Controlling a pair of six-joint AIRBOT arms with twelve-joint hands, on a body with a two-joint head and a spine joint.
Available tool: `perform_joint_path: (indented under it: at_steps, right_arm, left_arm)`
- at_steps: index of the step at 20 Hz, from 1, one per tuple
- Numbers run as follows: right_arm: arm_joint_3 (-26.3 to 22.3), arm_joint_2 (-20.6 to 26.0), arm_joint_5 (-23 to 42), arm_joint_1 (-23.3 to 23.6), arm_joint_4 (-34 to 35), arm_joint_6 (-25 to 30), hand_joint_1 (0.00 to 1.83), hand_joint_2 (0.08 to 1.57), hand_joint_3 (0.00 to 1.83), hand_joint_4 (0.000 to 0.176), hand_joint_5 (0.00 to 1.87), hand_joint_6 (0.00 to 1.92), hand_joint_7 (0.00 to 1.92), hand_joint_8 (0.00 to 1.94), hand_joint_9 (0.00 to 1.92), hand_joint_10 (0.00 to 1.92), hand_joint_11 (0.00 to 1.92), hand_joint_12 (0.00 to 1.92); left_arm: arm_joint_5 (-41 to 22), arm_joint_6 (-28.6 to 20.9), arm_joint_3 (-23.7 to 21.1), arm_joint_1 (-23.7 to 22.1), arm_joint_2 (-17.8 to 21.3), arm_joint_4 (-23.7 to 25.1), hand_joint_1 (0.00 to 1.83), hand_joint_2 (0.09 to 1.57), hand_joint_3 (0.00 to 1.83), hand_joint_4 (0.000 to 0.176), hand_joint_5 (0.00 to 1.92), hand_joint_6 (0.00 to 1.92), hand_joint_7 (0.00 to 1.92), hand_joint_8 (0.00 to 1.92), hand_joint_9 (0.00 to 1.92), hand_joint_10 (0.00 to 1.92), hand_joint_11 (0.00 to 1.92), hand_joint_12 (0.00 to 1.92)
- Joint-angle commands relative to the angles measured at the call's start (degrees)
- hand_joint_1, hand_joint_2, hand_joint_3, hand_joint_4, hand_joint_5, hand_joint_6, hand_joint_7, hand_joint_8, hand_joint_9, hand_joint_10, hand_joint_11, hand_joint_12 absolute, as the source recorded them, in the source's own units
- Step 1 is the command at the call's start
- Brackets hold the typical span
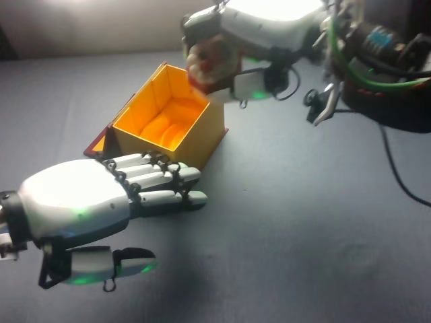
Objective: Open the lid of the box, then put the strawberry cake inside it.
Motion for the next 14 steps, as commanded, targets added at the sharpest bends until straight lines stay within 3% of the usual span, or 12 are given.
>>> perform_joint_path:
  at_steps: [1,3,4,5,6,8,9,10,11,12,13,14]
  right_arm:
    - [0.5,-0.1,6.4,1.1,0.9,0.3,1.2,1.26,0.0,0.0,0.67,1.17,0.81,1.57,0.94,1.63,0.94,1.89]
    - [1.1,-1.7,5.2,1.3,0.8,0.3,1.2,1.24,0.0,0.0,0.72,1.33,0.77,1.42,0.99,1.76,1.05,1.92]
    - [1.4,-2.5,4.6,1.3,0.6,0.3,1.19,1.28,0.0,0.0,0.68,1.2,0.72,1.66,0.79,1.82,0.88,1.92]
    - [1.9,-3.4,3.7,1.4,0.4,0.3,1.2,1.27,0.0,0.0,0.69,1.2,0.75,1.62,0.7,1.61,0.64,1.9]
    - [2.5,-4.3,2.9,1.4,0.4,0.3,1.18,1.3,0.0,0.0,0.61,1.26,0.72,1.68,0.78,1.71,0.79,1.92]
    - [3.4,-5.6,1.3,1.5,0.1,0.3,1.19,1.26,0.0,0.0,0.63,1.31,0.83,1.45,0.8,1.29,0.53,1.77]
    - [3.8,-6.1,0.6,1.7,0.0,0.3,1.17,1.27,0.0,0.0,0.61,1.35,0.79,1.5,0.78,1.26,0.55,1.75]
    - [4.2,-6.6,0.0,1.8,0.0,0.3,1.16,1.29,0.0,0.0,0.62,1.35,0.75,1.57,0.67,1.39,0.33,1.86]
    - [4.4,-6.8,-0.2,1.8,0.0,0.3,1.29,1.27,0.0,0.0,0.63,1.35,0.73,1.48,0.62,1.6,0.07,1.73]
    - [4.5,-7.0,-0.6,2.0,-0.3,0.3,1.31,1.27,0.0,0.0,0.62,1.37,0.7,1.47,0.64,1.64,0.19,1.81]
    - [4.6,-7.2,-1.2,2.1,-0.9,0.3,1.33,1.24,0.0,0.0,0.67,1.31,0.74,1.36,0.76,1.5,0.41,1.66]
    - [4.8,-7.4,-1.7,2.2,-1.3,0.3,1.33,1.23,0.0,0.0,0.69,1.35,0.72,1.36,0.75,1.5,0.42,1.6]
  left_arm:
    - [-5.8,-0.7,0.1,-0.8,-0.4,0.0,0.39,1.45,0.0,0.005,0.2,0.0,0.06,0.01,0.07,0.01,0.0,0.46]
    - [-5.7,-1.0,0.1,-0.9,-0.7,0.3,0.41,1.45,0.0,0.006,0.19,0.0,0.08,0.01,0.08,0.01,0.0,0.39]
    - [-5.6,-1.3,0.2,-0.9,-0.8,0.5,0.43,1.44,0.0,0.0,0.22,0.01,0.16,0.03,0.11,0.02,0.0,0.4]
    - [-5.4,-1.8,0.2,-0.9,-0.9,0.8,0.45,1.44,0.0,0.0,0.22,0.01,0.18,0.03,0.12,0.02,0.0,0.4]
    - [-5.3,-2.1,0.3,-0.9,-0.9,1.0,0.45,1.44,0.0,0.0,0.21,0.0,0.14,0.01,0.1,0.01,0.0,0.32]
    - [-5.2,-2.5,0.3,-1.0,-1.0,1.5,0.38,1.47,0.0,0.0,0.19,0.0,0.14,0.0,0.11,0.01,0.0,0.31]
    - [-5.0,-2.6,0.3,-1.1,-1.1,1.6,0.34,1.48,0.01,0.0,0.16,0.0,0.1,0.0,0.09,0.01,0.0,0.31]
    - [-4.8,-3.0,0.5,-1.3,-1.4,2.0,0.36,1.48,0.0,0.0,0.18,0.01,0.18,0.02,0.13,0.02,0.0,0.39]
    - [-4.7,-3.5,0.6,-1.4,-1.7,2.4,0.38,1.47,0.0,0.0,0.19,0.01,0.22,0.03,0.15,0.03,0.0,0.4]
    - [-4.6,-3.8,0.8,-1.7,-1.9,2.8,0.38,1.47,0.0,0.0,0.2,0.01,0.24,0.03,0.15,0.03,0.0,0.41]
    - [-4.5,-4.0,0.8,-1.8,-2.0,3.1,0.4,1.47,0.0,0.0,0.22,0.02,0.21,0.01,0.14,0.02,0.0,0.4]
    - [-4.4,-4.0,0.8,-1.9,-2.1,3.2,0.43,1.46,0.0,0.0,0.23,0.02,0.2,0.01,0.14,0.02,0.0,0.41]
